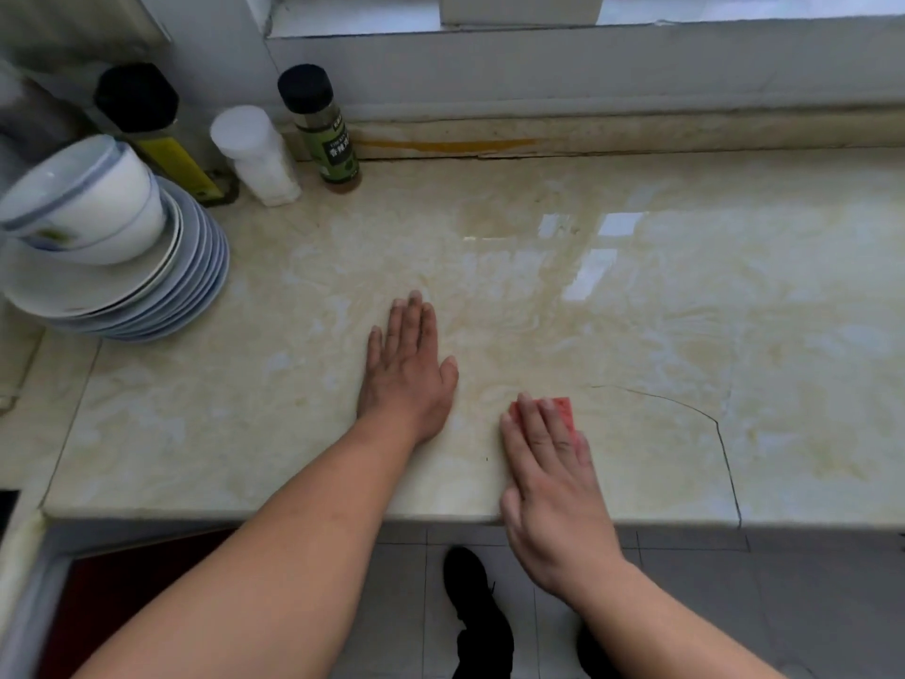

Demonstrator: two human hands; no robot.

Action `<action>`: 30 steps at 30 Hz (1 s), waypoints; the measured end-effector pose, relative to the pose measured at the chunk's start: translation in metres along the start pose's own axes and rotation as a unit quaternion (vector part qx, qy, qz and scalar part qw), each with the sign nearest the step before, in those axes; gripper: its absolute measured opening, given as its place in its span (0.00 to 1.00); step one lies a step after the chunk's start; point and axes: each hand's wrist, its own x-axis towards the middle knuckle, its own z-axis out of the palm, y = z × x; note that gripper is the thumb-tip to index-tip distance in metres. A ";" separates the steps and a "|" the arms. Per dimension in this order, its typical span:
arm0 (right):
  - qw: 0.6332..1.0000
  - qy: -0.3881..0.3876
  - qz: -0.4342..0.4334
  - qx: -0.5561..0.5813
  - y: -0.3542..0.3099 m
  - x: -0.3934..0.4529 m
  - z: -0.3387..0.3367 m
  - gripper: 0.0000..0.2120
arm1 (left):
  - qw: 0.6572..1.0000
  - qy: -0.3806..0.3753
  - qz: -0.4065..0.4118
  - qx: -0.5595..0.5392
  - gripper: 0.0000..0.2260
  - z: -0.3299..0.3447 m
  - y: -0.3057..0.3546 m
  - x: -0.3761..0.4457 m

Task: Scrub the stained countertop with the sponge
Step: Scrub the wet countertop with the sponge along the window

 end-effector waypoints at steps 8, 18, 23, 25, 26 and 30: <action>0.999 -0.018 -0.021 -0.020 -0.011 -0.012 0.003 0.36 | 1.000 -0.009 0.006 0.012 0.33 0.025 0.009 -0.042; 0.999 -0.020 0.030 0.002 -0.029 0.052 -0.005 0.32 | 1.000 -0.007 0.012 0.002 0.33 0.025 0.008 -0.040; 0.999 -0.046 -0.004 0.003 -0.025 -0.003 0.002 0.35 | 1.000 -0.001 0.010 0.005 0.34 0.027 0.009 -0.040; 0.999 -0.036 0.006 -0.001 -0.023 0.011 0.001 0.34 | 1.000 -0.003 0.010 0.002 0.33 0.026 0.009 -0.040; 0.999 -0.031 0.018 0.000 -0.024 0.024 0.000 0.34 | 1.000 -0.006 0.010 0.000 0.33 0.026 0.009 -0.040; 0.998 -0.032 0.048 0.008 -0.026 0.056 -0.007 0.34 | 1.000 -0.008 0.009 0.001 0.33 0.024 0.008 -0.040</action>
